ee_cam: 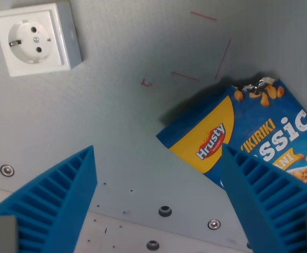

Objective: Rotate around gripper positive x

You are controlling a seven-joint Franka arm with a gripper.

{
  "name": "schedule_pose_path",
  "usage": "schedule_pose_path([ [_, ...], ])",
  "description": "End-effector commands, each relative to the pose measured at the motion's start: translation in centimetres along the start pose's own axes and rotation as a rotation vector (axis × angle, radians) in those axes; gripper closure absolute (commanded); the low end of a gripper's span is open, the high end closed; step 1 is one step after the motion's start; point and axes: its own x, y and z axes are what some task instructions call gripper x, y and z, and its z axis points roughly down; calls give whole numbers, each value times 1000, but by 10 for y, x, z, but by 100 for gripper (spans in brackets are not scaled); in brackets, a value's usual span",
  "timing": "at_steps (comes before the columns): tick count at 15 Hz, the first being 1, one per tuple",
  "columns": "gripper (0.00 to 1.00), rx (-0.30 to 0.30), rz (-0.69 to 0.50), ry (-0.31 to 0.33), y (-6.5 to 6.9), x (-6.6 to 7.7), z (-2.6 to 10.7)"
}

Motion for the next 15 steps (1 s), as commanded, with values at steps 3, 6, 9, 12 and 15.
schedule_pose_path([
  [3,0,38,0,5,0,0,-2],
  [6,0,78,0,5,0,0,-2],
  [9,0,118,0,5,0,0,-2],
  [12,0,158,0,5,0,0,-2],
  [15,0,198,-1,5,0,0,-2],
])
